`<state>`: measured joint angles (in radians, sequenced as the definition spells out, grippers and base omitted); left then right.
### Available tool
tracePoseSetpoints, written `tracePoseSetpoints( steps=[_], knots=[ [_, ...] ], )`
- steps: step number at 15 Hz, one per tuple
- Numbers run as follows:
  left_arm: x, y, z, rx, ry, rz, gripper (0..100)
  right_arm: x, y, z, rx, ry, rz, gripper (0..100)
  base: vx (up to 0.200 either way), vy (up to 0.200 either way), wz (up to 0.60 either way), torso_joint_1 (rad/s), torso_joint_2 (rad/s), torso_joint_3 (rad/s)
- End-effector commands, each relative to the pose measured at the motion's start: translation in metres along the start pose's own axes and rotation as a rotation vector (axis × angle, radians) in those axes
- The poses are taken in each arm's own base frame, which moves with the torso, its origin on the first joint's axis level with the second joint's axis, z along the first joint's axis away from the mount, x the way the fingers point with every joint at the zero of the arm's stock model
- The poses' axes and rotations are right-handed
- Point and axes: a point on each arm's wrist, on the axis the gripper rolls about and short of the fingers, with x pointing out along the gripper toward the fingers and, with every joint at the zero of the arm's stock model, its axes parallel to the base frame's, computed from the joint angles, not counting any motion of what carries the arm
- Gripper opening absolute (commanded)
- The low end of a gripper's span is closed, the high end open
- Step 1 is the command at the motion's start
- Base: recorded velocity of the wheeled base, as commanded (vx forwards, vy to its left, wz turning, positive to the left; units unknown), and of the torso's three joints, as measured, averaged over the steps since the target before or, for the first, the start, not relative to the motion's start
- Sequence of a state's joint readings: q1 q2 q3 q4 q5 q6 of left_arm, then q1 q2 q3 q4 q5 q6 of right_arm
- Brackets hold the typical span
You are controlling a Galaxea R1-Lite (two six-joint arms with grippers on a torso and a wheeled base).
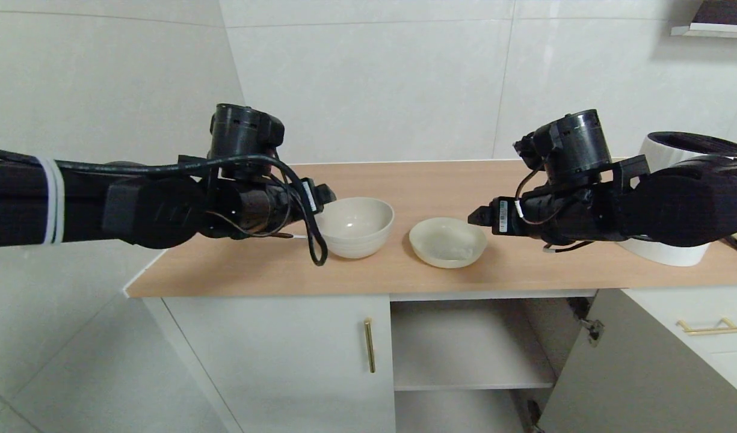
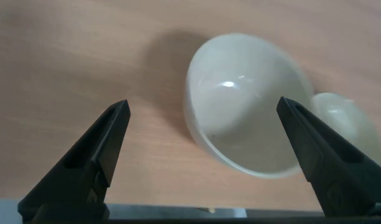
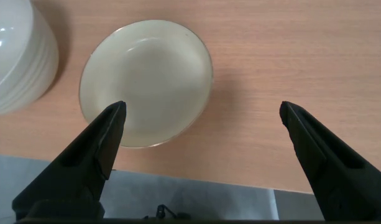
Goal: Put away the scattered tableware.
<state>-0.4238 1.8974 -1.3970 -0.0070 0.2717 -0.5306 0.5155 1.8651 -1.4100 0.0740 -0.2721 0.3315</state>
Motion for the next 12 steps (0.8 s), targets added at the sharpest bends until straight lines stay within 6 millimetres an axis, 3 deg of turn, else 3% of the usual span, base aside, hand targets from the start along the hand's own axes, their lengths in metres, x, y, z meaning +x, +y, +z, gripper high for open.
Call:
tracePoseSetpoints(
  steps=[1,6,7,12],
  knots=[
    [0.020,0.000,-0.011,0.012,0.037,0.022,100,0.002,0.000,-0.001,-0.001,0.001,-0.001,100,0.000,0.000,0.00,0.000,0.00,0.000],
    [0.037,0.004,-0.020,0.020,0.067,0.047,100,0.003,0.000,-0.002,0.001,0.003,-0.001,100,0.000,0.000,0.00,0.000,0.00,0.000],
    [0.039,0.004,-0.022,0.021,0.072,0.050,0,0.003,0.000,-0.002,0.001,0.001,-0.001,100,0.000,0.000,0.00,0.000,0.00,0.000],
    [0.041,0.004,-0.024,0.024,0.078,0.052,0,0.003,0.000,-0.001,0.001,0.002,0.000,100,0.000,0.000,0.00,0.000,0.00,0.000]
  ],
)
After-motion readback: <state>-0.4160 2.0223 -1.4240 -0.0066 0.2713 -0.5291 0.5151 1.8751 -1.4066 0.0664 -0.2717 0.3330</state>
